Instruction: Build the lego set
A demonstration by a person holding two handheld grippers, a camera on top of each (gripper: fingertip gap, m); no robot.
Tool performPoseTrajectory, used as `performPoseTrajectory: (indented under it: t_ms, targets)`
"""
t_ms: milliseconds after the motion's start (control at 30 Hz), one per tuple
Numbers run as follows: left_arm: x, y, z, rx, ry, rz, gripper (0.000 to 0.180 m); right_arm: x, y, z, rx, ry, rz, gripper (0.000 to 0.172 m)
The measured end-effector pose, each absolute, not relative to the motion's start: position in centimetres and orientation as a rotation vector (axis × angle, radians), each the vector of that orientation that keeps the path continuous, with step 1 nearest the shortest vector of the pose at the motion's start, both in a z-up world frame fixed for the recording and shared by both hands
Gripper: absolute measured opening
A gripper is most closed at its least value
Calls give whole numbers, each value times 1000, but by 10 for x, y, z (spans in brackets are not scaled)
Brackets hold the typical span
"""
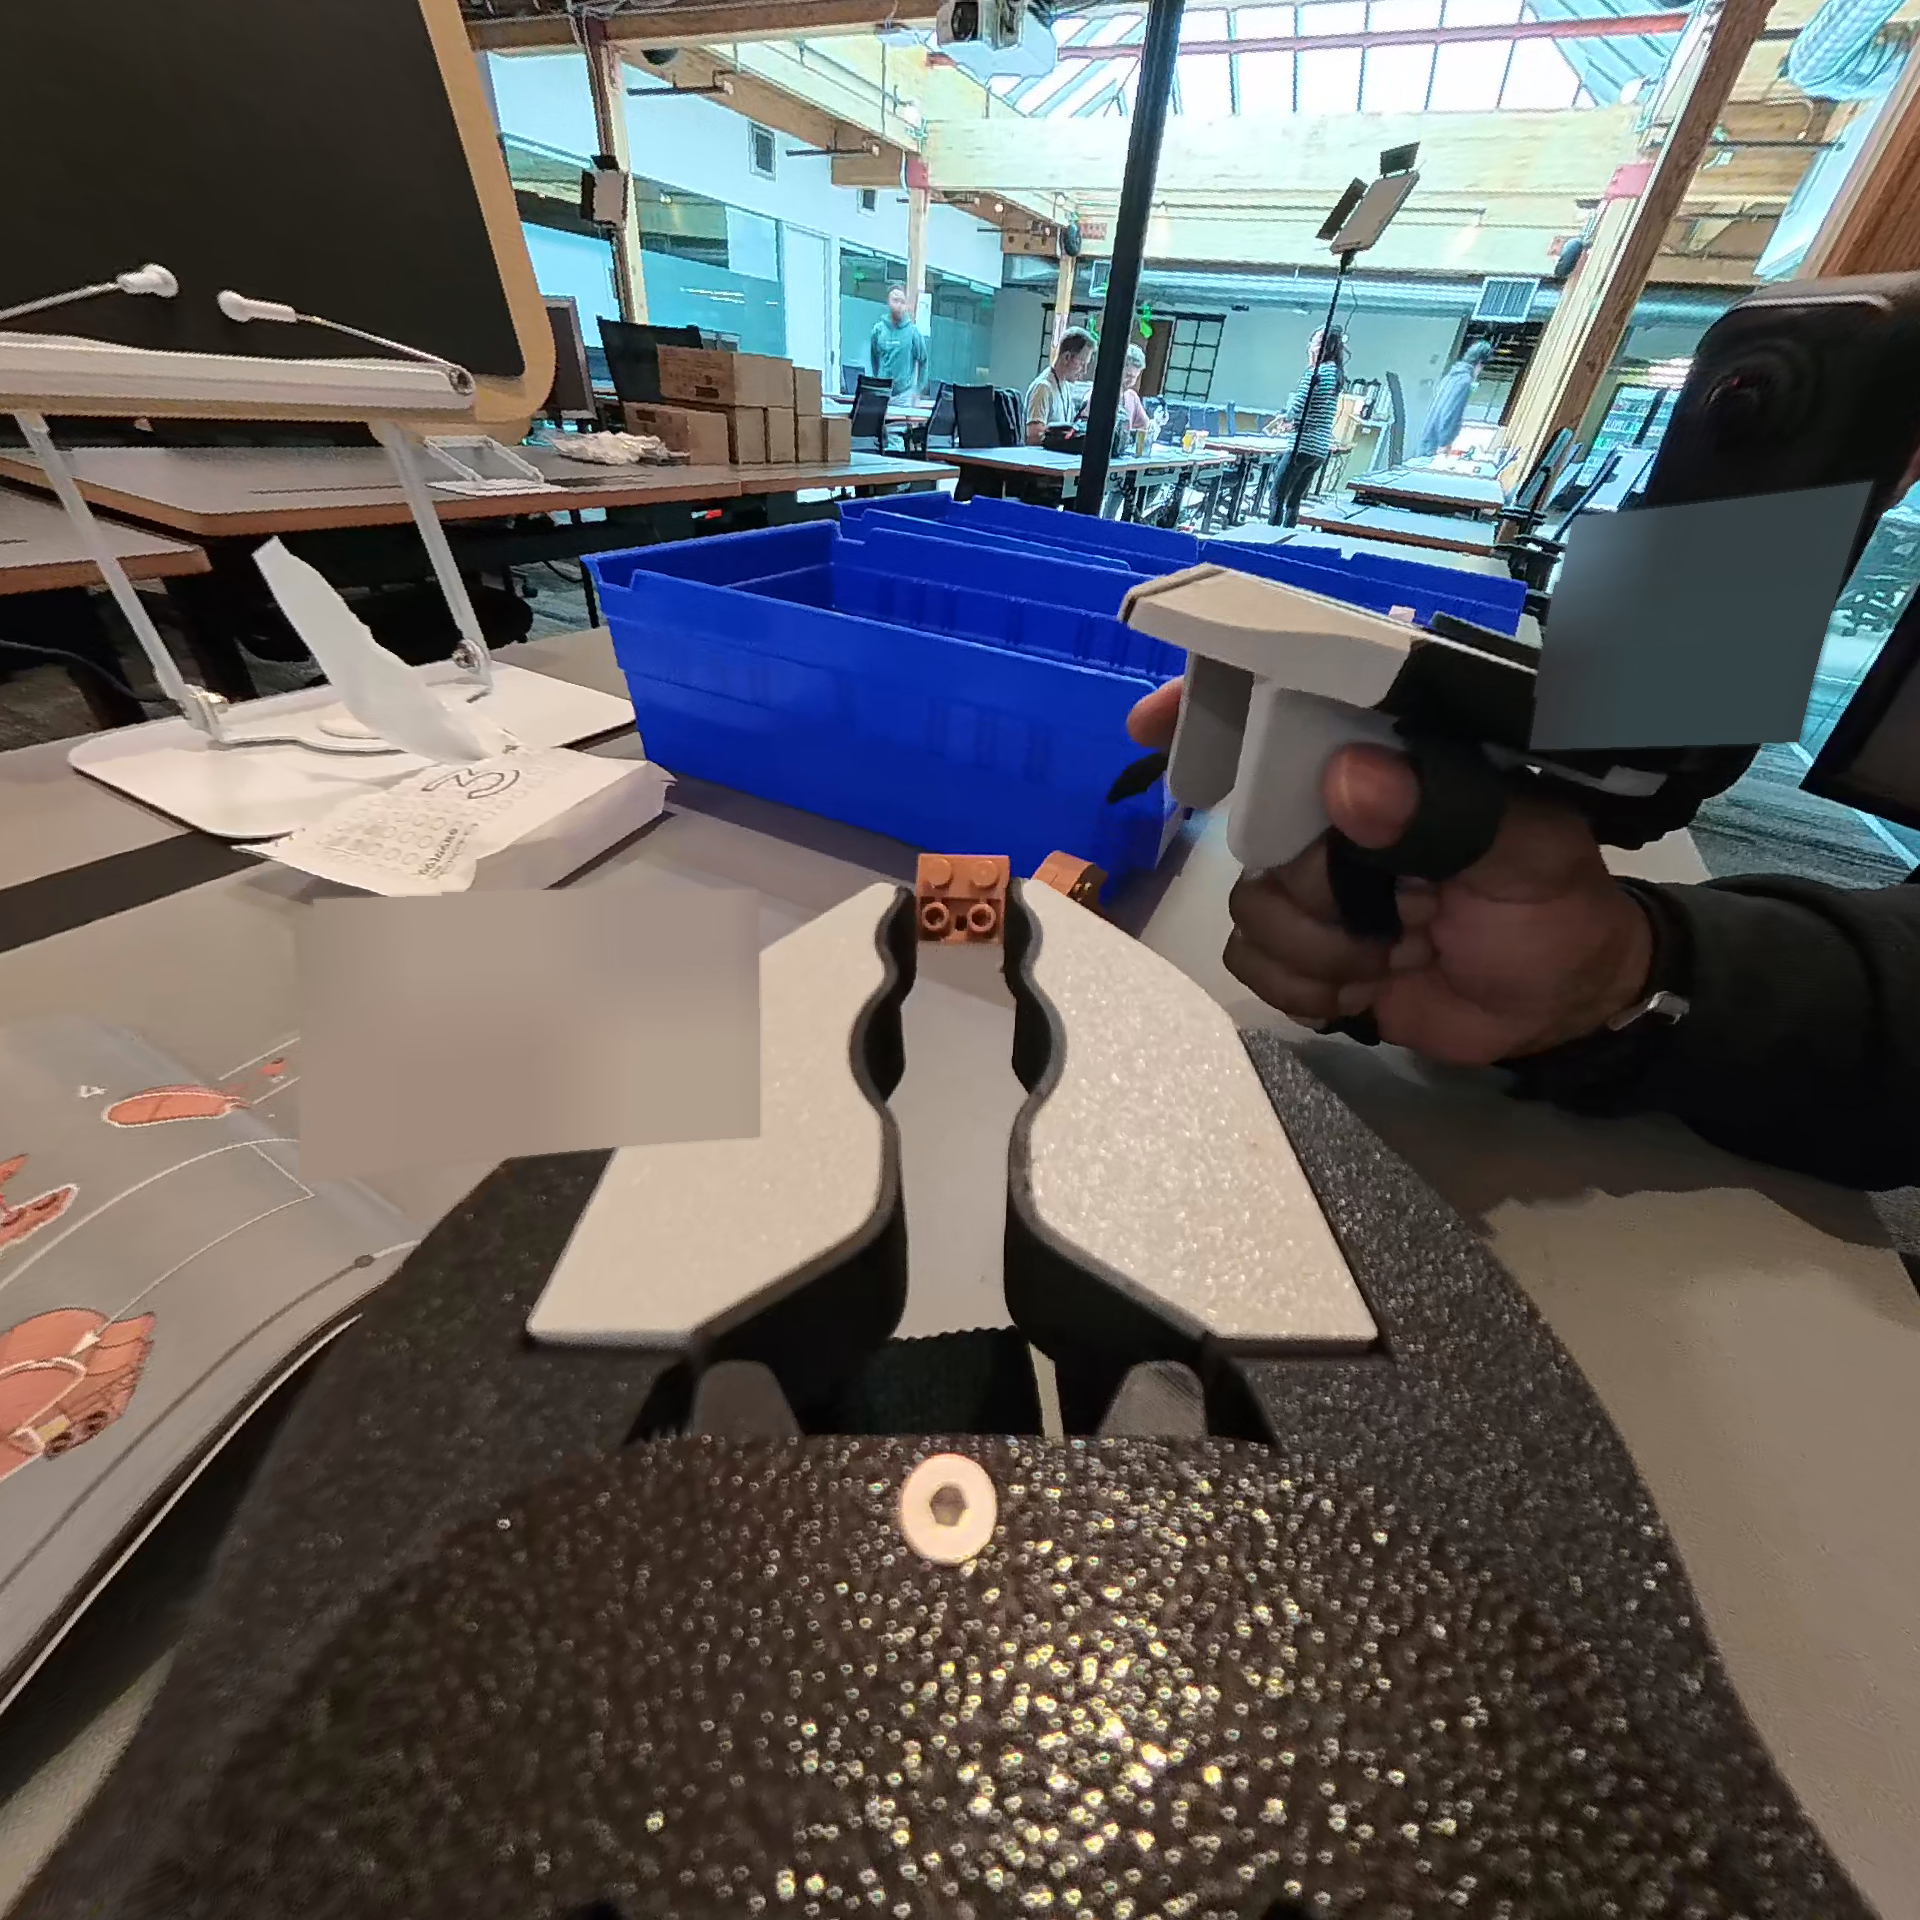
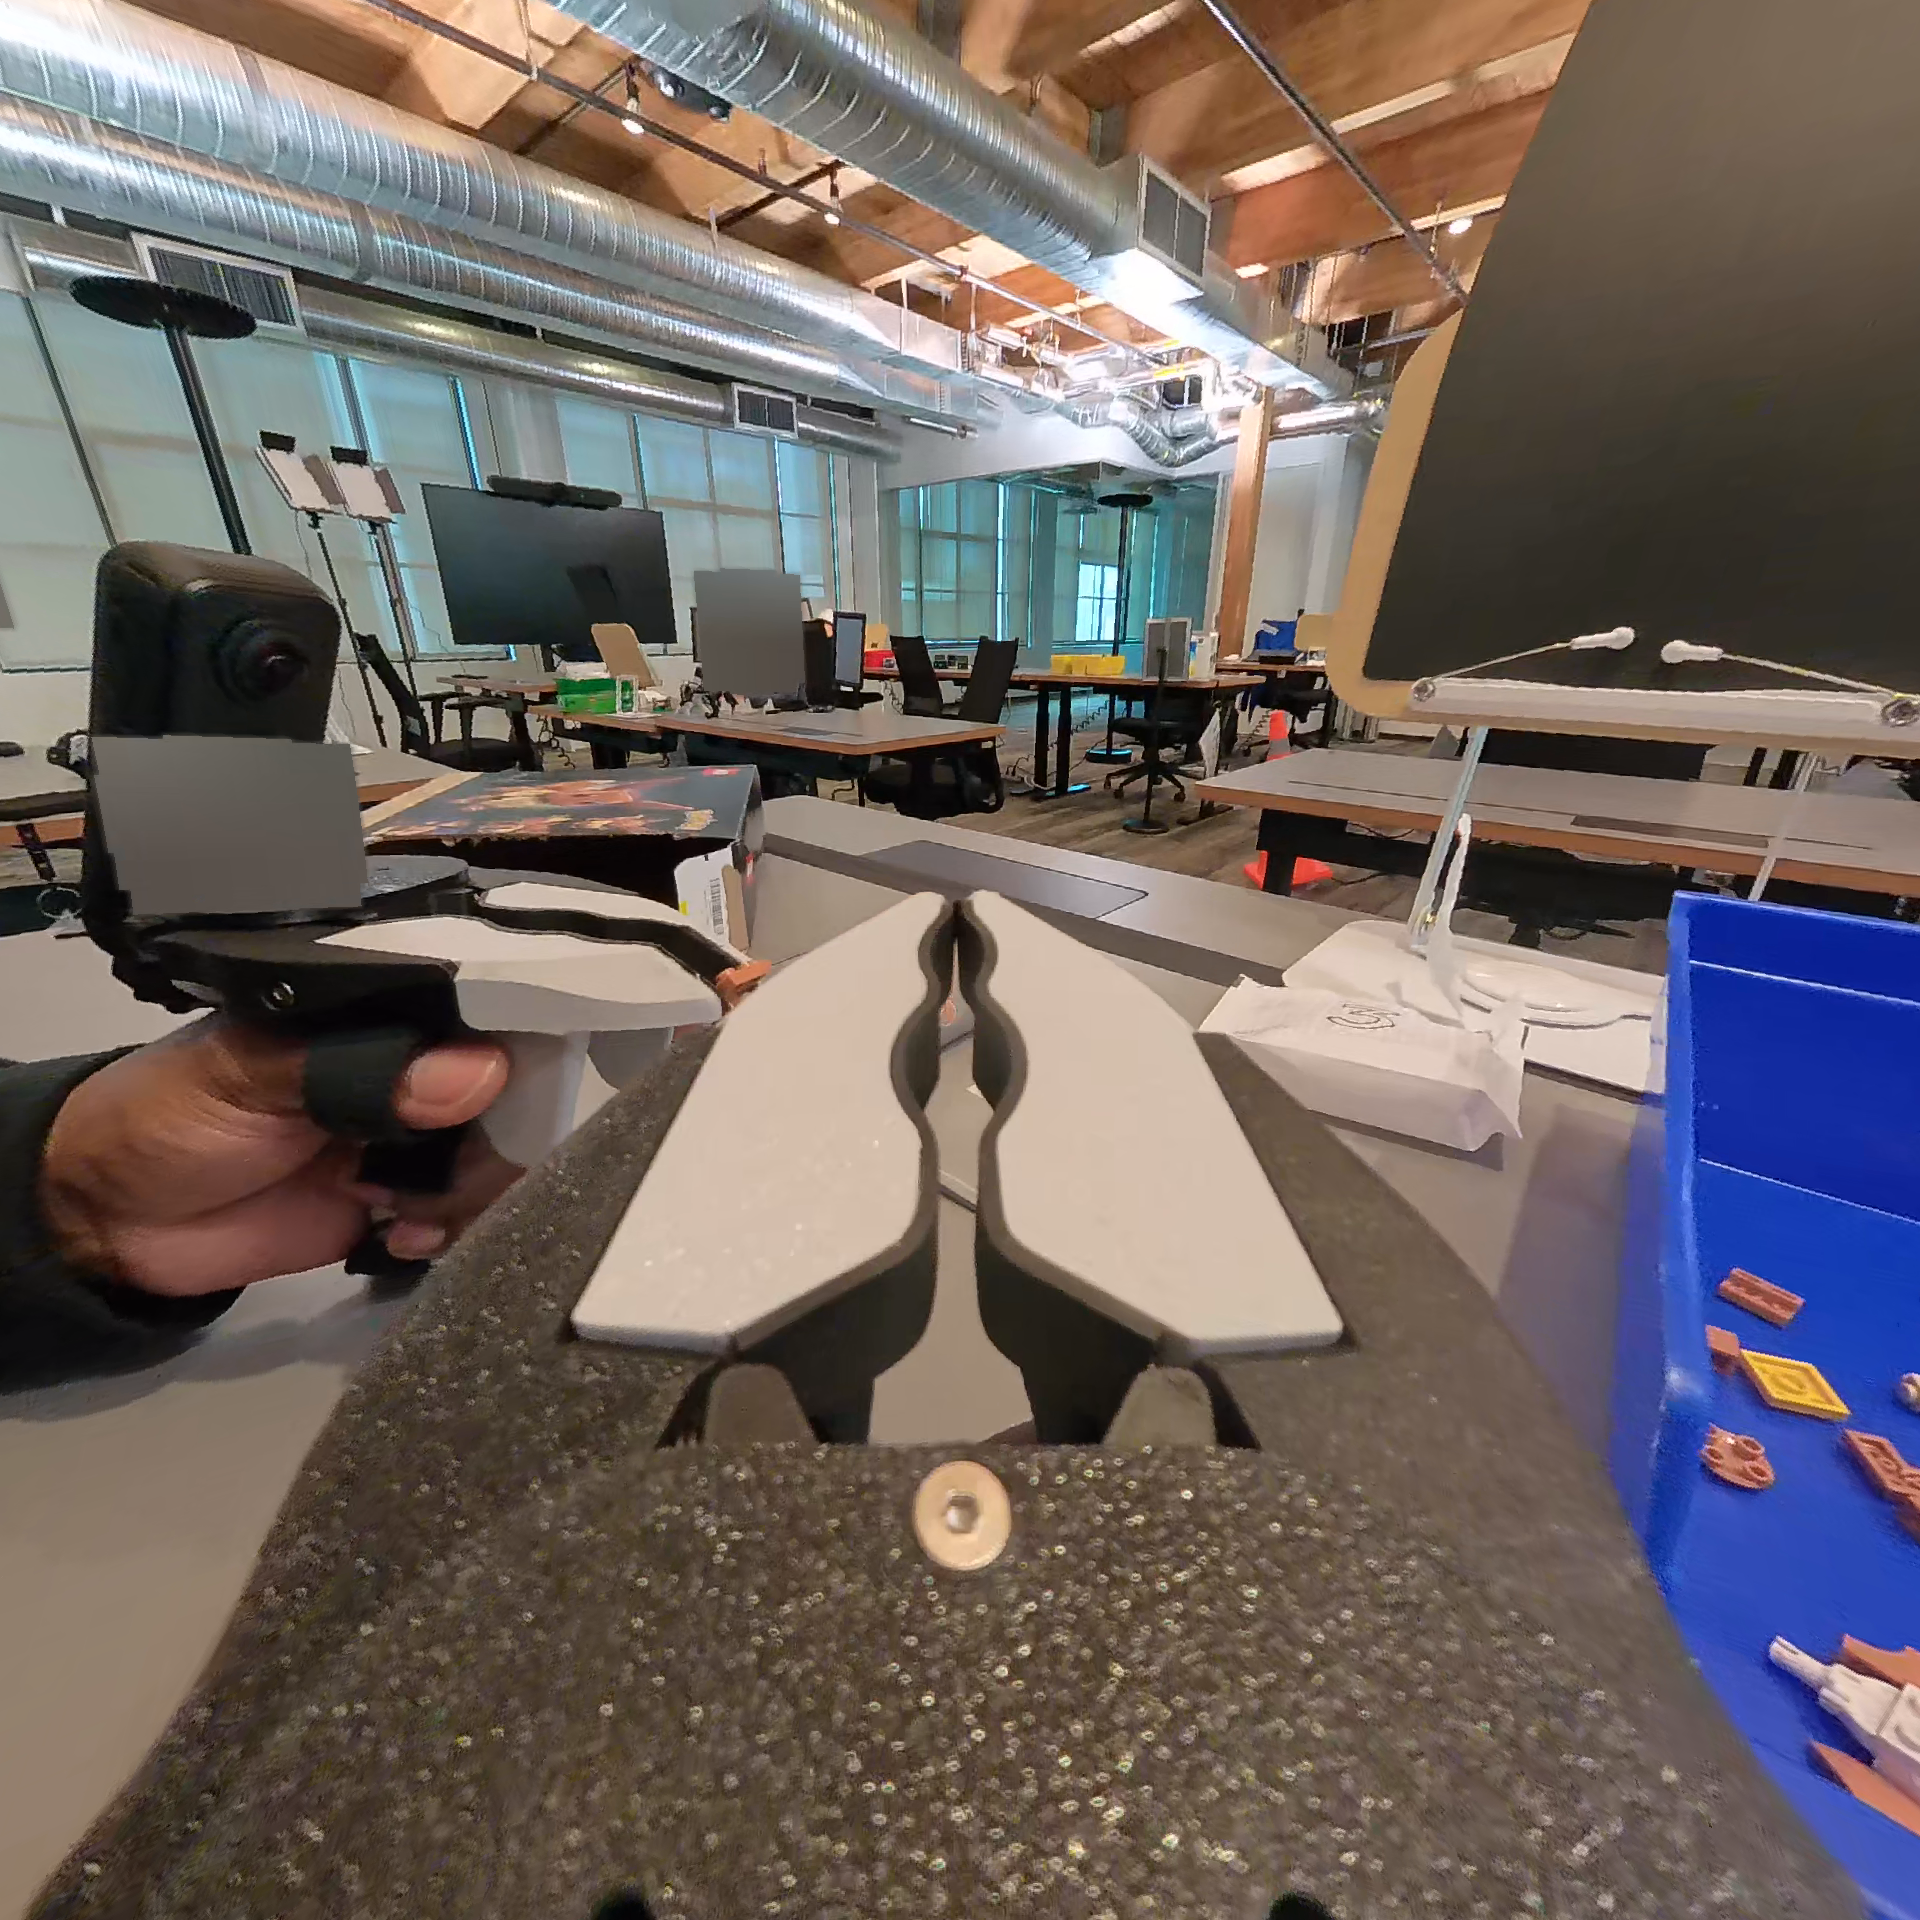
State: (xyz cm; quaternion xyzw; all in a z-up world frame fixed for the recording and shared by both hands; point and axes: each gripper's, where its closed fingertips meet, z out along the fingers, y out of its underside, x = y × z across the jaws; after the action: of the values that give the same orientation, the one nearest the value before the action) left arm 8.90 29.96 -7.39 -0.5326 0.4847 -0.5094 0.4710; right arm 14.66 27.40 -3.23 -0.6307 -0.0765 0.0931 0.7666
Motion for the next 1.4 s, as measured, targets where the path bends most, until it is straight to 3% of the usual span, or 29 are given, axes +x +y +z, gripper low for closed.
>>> performPoseTrajectory:
  t_ms: [233, 433, 567, 867, 1400]
  targets:
    - [90, 297, -75, -1305, 1203, -1256, 16, 148, 262, -12, -1251, -113, 362, 0]
    - [90, 293, -75, -1288, 1221, -1261, 16, 166, 226, 36, -991, 114, 609, 15]
    - [91, 289, -75, -1277, 1231, -1283, 16, 168, 203, 56, -859, 195, 582, 0]
    - [92, 272, -65, -1213, 1262, -1361, 16, 162, 188, 56, -797, 238, 590, 0]
    - [104, 199, 53, -1121, 1381, -1875, 16, 130, 182, 50, -862, 100, 575, 0]
